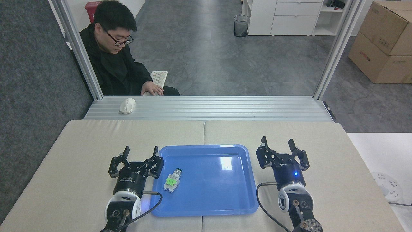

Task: Pick up switch part and place in tray

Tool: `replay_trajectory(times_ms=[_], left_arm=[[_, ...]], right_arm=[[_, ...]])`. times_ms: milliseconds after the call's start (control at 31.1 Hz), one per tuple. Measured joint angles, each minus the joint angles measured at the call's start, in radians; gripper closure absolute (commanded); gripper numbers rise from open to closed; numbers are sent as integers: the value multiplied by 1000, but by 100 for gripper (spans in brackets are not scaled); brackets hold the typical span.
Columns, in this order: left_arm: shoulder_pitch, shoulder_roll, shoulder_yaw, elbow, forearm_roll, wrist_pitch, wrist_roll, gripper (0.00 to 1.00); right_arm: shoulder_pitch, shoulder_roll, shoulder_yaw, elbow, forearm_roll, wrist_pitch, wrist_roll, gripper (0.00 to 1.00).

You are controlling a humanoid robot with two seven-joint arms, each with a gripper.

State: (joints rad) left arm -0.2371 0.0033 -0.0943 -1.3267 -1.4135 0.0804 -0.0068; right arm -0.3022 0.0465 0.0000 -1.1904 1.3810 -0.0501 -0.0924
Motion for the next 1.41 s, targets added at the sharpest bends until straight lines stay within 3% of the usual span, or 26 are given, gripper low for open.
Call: replay_trajectory(times_ms=[1414], left_arm=[[-24, 66, 87, -3, 46, -49, 4, 1]], right_arm=[[0, 0, 0, 0, 0, 0, 0, 0]])
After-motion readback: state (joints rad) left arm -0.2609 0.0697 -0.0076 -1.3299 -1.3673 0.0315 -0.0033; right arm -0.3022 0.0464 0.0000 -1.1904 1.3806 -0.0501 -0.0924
